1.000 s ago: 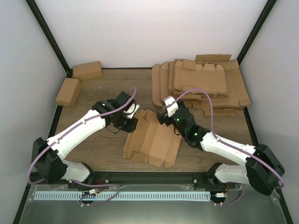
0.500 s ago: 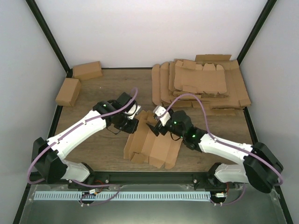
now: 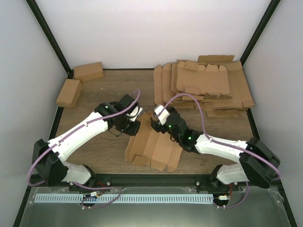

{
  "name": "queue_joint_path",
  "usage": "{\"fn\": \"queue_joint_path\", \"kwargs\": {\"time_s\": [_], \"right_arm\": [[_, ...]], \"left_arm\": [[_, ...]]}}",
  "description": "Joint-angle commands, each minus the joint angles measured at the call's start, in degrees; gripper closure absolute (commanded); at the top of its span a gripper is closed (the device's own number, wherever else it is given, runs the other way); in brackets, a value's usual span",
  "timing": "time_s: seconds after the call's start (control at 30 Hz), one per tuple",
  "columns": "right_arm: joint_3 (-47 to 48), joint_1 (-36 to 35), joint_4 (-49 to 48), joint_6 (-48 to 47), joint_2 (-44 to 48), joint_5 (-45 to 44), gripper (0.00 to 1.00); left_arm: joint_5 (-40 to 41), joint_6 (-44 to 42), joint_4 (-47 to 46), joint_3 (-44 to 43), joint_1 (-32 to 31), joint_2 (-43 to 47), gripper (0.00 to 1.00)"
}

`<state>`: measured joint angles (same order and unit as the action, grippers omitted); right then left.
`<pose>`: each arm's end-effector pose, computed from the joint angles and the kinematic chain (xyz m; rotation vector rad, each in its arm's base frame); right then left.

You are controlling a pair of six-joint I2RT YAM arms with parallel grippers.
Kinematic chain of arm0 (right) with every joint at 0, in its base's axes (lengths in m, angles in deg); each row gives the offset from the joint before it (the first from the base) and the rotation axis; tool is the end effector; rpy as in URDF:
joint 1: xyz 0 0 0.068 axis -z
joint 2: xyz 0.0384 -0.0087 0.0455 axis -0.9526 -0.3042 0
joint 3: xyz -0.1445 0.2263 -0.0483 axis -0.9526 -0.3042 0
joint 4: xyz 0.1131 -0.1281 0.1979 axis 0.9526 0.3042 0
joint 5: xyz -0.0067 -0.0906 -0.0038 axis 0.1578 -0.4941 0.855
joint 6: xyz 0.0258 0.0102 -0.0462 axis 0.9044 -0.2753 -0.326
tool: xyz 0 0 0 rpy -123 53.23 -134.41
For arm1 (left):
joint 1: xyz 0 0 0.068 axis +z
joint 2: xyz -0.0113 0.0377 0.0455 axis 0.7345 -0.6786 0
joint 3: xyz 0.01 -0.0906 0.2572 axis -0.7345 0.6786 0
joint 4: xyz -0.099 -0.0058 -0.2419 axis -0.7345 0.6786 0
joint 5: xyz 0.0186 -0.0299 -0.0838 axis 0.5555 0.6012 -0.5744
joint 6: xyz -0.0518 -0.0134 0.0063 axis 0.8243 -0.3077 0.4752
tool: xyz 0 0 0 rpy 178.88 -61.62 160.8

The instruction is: Fold the paper box

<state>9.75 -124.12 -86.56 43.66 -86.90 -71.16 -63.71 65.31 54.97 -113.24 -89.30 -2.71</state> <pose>0.1859 0.2166 0.2216 -0.8431 1.7349 0.1028 0.1909 -0.1800 0.2890 0.6716 2.7935 -0.4560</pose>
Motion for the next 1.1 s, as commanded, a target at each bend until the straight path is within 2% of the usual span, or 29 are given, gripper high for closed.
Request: {"fn": "queue_joint_path", "kwargs": {"time_s": [0.0, 0.27, 0.47, 0.6, 0.67, 0.7, 0.83, 0.9, 0.97, 1.0, 1.07], "right_arm": [[-1.38, -0.37, -4.06, -1.28, 4.17, -4.82, 0.15], [-1.19, -0.37, -2.5, -2.81, 4.14, -1.12, 0.58], [-0.29, -0.37, -1.53, -3.1, 4.36, -0.36, 0.98], [-2.9, 0.12, -3.1, 1.08, 7.57, -2.01, 0.99], [-4.09, 1.1, -2.84, 4.48, 9.83, -1.87, 0.99], [-4.67, 2.15, -2.38, 6.56, 10.96, -1.83, 0.99], [-5.15, 8.62, 4.19, 17.85, 14.53, -0.56, 0.99], [-5.74, 11.34, 7.32, 23.43, 16.75, 1.51, 0.99], [-7.05, 12.47, 9.31, 26.74, 19.11, 2.96, 0.99], [-7.85, 12.54, 10.06, 28.16, 20.37, 3.24, 0.99], [-9.37, 12.56, 11.45, 30.94, 22.52, 3.86, 0.99]], "left_arm": [[1.29, 0.2, 1.12, -1.33, -0.35, -0.25, 0.96], [1.69, 0.04, 1.13, -1.63, -0.71, -0.78, 0.96], [3.49, 0.16, 1.6, -1.52, -0.91, -1.0, 0.96], [5.13, 0.76, 1.19, -1.63, -0.99, -0.72, 0.87], [5.83, 1.41, 0.82, -1.63, -1.02, -0.34, 0.72], [6.54, 2.22, 0.41, -1.66, -0.99, -0.01, 0.58], [12.41, 5.31, -0.66, -1.31, -1.02, 2.53, 0.31], [14.55, 7.07, -1.82, -0.61, -0.94, 4.57, 0.24], [16.25, 9.14, -3.77, 0.74, -1.01, 7.3, 0.04], [17.72, 10.63, -4.64, 1.7, -0.97, 8.85, 0.0], [23.09, 15.62, -4.64, 2.99, -1.01, 11.48, 0.0]]}}
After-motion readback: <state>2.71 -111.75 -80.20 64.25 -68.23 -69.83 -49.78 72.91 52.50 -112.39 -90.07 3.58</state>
